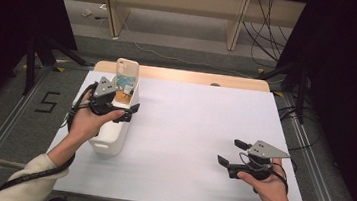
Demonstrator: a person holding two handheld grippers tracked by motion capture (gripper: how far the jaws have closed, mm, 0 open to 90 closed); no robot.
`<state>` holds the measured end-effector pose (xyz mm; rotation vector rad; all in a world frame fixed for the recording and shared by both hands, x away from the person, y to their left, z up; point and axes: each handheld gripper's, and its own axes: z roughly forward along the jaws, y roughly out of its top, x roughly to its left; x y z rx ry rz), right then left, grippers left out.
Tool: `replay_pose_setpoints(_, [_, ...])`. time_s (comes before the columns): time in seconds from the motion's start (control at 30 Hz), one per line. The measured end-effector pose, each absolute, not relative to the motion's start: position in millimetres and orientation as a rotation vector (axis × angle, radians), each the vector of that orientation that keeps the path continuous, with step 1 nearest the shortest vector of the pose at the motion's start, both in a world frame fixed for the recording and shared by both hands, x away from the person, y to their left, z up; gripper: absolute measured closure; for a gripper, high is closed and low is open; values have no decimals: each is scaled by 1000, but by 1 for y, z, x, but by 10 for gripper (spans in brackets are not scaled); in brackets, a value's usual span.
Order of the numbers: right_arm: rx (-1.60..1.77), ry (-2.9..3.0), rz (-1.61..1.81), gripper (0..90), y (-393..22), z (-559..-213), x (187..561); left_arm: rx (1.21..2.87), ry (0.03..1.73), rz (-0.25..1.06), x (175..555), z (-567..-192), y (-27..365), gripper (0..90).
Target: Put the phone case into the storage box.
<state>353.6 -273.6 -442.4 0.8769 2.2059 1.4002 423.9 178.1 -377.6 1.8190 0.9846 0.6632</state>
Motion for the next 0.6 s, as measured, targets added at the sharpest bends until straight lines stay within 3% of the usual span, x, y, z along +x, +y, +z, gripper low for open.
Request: replay_pose_setpoints(0.6, [874,2206,1401,158,-273,-442,353,1811,954,625,410,-384,178,27])
